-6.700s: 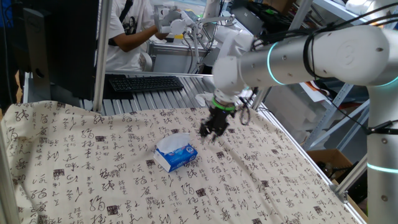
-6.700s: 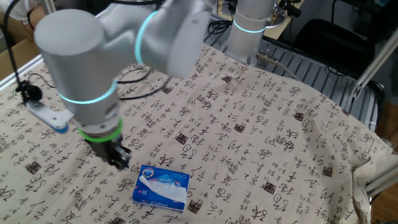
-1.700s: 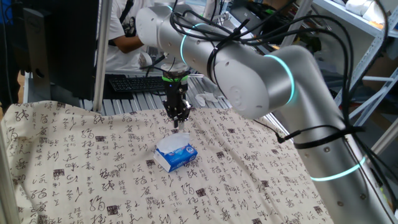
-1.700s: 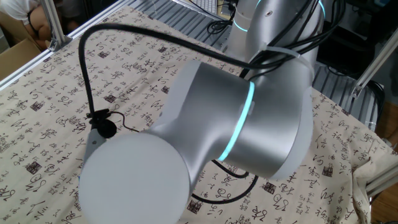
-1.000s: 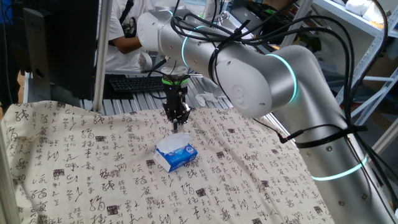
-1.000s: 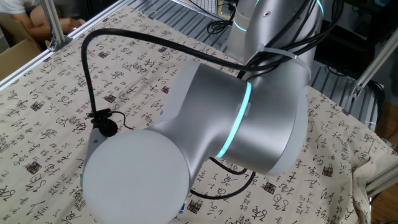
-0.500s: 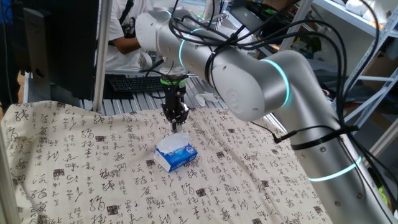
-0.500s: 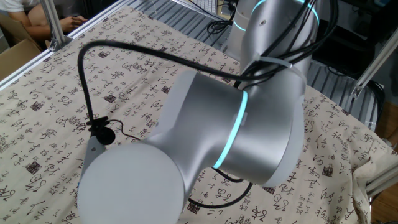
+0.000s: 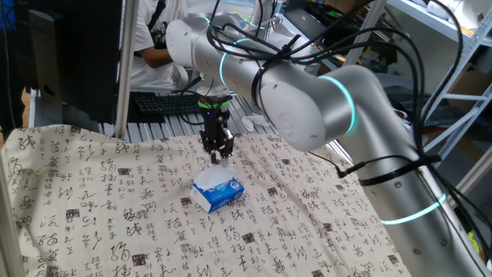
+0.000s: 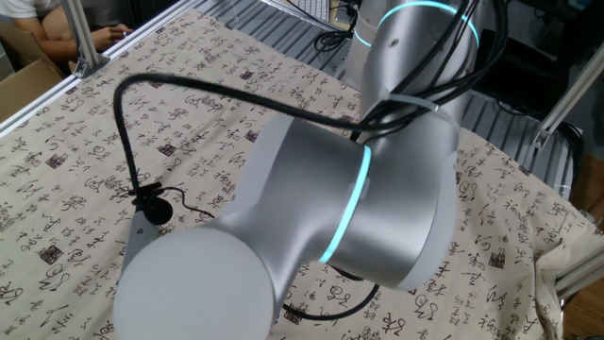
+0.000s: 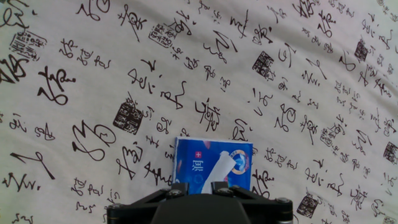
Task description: Pull out a napkin
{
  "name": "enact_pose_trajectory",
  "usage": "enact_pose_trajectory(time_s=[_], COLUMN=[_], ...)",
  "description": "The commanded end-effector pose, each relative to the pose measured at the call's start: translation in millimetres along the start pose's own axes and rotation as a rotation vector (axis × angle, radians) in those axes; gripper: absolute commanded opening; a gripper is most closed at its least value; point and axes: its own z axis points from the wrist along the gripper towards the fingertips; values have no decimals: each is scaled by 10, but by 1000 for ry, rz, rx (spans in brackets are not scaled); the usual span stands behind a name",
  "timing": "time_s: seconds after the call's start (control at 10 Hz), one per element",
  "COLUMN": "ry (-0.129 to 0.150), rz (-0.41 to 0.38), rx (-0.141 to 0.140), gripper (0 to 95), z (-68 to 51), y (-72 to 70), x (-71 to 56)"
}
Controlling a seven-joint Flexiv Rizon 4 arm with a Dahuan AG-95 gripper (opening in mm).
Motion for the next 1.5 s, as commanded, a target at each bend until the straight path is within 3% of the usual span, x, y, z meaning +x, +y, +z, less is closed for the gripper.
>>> enact_pose_trajectory(time_s=[0.1,0.6,0.8,1.5], ry=[3,13,12,4], rz=[0,-9,-50,-74], rx=[-4,-15,-14,-37], gripper=[380,380,0,0], z=[36,108,114,136], y=[-42,-37,-39,-53], x=[28,32,33,33])
